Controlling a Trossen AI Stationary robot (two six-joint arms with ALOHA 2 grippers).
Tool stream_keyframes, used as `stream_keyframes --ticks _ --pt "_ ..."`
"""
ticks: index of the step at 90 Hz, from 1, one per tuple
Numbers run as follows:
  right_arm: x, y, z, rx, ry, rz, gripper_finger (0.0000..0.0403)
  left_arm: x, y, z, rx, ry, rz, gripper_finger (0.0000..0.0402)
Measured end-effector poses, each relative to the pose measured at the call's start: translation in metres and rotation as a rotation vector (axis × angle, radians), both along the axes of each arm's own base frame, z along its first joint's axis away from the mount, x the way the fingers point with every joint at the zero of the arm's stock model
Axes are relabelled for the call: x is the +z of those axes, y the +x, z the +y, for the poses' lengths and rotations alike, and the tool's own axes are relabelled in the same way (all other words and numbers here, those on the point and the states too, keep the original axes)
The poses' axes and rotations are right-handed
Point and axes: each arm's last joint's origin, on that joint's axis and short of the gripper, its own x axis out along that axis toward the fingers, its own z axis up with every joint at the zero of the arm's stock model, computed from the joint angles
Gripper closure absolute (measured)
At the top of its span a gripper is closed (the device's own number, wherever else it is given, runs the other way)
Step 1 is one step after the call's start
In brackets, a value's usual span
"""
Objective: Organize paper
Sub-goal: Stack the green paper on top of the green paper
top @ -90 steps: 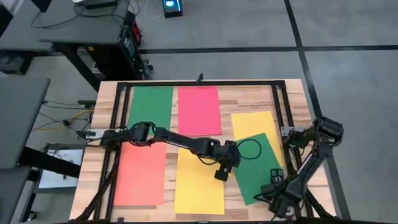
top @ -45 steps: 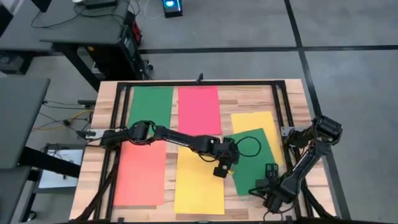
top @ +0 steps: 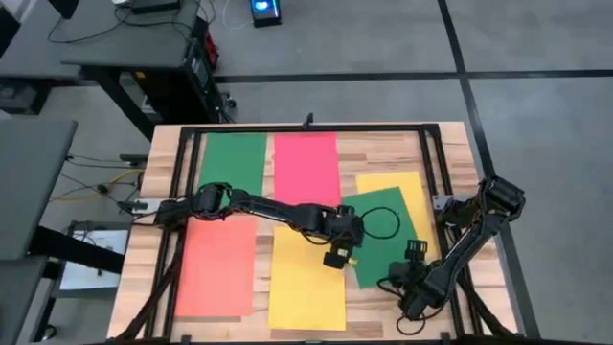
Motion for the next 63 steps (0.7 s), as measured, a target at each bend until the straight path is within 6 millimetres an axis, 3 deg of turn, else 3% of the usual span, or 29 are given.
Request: stream_keyframes --ticks 20,35,51,63 --pt "0.003 -0.006 0.021 0.057 0.033 -0.180 0.0168 0.026 -0.004 0.037 0.062 -0.061 -0.024 0.0402" --pt "0.000 -0.015 0.028 0.137 -0.019 -0.277 0.0168 0.026 -0.003 0.090 0.063 -0.257 -0.024 0.0402" --pt "-0.012 -0.017 0.032 0.267 -0.088 -0.235 0.0168 0.027 -0.007 0.141 0.191 -0.469 -0.032 0.0402" --pt "-0.028 -0.011 0.034 0.328 -0.126 -0.197 0.0168 0.028 -0.009 0.150 0.237 -0.512 -0.032 0.0402"
